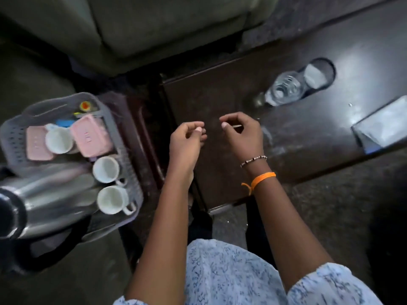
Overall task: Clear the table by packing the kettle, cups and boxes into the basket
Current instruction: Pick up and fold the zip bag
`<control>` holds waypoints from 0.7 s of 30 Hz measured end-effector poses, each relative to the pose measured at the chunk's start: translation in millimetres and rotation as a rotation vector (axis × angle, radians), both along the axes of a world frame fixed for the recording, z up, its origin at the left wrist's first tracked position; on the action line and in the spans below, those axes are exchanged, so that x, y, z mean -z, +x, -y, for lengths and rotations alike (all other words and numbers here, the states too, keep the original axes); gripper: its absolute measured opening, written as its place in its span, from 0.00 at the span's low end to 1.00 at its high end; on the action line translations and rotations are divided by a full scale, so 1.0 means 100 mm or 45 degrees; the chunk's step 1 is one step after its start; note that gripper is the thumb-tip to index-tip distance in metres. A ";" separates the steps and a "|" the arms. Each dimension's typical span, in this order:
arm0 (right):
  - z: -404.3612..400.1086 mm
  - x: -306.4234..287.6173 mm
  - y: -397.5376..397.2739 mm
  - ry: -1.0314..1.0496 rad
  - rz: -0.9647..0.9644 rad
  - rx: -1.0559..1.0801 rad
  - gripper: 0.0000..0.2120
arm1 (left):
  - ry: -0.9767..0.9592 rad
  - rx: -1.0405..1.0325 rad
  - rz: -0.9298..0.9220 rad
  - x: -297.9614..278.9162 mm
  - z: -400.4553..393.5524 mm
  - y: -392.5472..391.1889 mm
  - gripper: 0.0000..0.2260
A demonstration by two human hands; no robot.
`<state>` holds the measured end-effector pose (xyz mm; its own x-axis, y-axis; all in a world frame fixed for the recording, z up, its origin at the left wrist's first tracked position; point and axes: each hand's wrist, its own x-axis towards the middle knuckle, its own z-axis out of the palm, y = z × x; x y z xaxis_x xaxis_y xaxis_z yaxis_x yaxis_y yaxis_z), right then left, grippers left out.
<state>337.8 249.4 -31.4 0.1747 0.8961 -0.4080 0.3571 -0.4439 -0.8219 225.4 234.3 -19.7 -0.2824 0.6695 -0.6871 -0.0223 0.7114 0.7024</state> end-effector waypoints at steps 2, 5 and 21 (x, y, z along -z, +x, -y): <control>0.06 0.04 0.46 -0.056 0.023 0.099 0.06 | -0.024 0.076 0.026 0.05 -0.01 0.44 0.12; 0.11 0.12 1.12 -0.116 0.074 0.204 0.07 | -0.078 0.211 0.059 0.14 -0.04 1.08 0.13; 0.12 0.95 3.82 -0.304 -0.054 1.061 0.08 | -0.377 0.868 0.042 0.47 -0.30 3.47 0.09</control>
